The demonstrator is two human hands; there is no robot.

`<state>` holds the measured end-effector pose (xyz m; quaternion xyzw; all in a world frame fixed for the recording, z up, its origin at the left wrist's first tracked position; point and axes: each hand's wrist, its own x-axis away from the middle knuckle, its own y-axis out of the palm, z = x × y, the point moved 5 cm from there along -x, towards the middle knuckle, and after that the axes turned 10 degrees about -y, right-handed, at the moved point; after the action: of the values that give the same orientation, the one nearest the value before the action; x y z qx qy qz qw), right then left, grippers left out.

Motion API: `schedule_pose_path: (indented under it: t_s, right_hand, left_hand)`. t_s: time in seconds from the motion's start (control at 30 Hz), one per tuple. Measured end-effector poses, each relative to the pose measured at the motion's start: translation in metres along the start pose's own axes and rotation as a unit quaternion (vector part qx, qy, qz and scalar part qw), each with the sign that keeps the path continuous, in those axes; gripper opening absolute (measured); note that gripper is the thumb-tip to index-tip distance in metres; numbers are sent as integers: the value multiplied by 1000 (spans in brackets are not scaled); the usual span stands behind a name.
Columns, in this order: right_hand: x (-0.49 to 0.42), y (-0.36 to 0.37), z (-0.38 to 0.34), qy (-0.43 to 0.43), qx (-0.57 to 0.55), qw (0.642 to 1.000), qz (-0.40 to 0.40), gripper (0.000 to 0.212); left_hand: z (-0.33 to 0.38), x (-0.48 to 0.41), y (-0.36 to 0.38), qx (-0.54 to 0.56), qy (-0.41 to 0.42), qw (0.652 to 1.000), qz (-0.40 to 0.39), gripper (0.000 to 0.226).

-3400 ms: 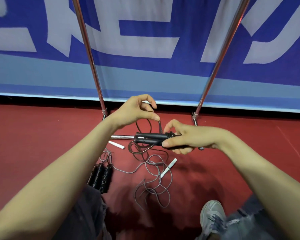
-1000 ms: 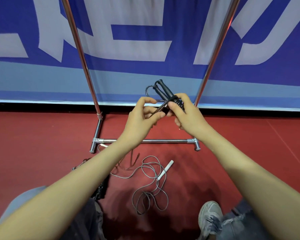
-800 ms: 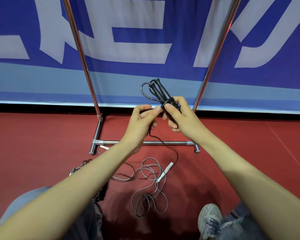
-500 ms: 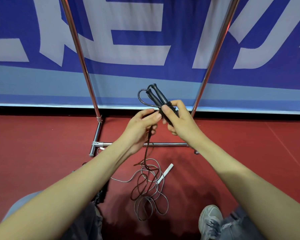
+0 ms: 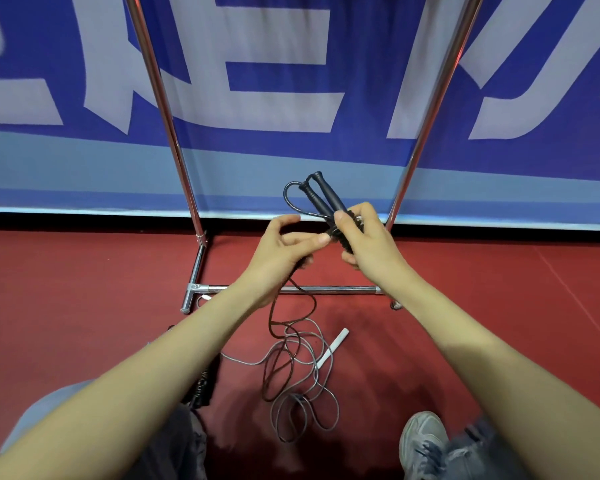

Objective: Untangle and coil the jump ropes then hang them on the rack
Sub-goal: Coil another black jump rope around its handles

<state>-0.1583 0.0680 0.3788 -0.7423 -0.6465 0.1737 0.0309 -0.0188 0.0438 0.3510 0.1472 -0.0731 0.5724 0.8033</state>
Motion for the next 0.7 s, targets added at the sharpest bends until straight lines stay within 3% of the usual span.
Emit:
schedule_pose_path:
  t_s: [0.07, 0.17, 0.23, 0.37, 0.5, 0.6, 0.7]
  right_hand:
    - [0, -8, -6, -20, -28, 999, 4, 14]
    - [-1, -23, -14, -35, -82, 996, 1, 61]
    - [0, -23, -19, -60, -80, 994, -40, 73]
    - [18, 2, -27, -99, -19, 979, -180, 76]
    - [35, 21, -19, -65, 12, 945, -321, 75]
    - [39, 24, -5, 11, 68, 924, -375, 75]
    - [37, 24, 12, 44, 184, 907, -376, 77]
  left_hand:
    - [3, -2, -3, -103, 20, 994, -34, 48]
    - [1, -4, -9, -145, 7, 982, -122, 39]
    - [5, -7, -18, -151, 9, 980, -128, 29]
    - [19, -7, -36, -221, 62, 969, -95, 49]
    - [22, -5, -44, -271, 45, 954, -119, 42]
    - [32, -5, -39, -315, 43, 939, -127, 51]
    - [43, 4, -28, -354, 68, 927, -105, 49]
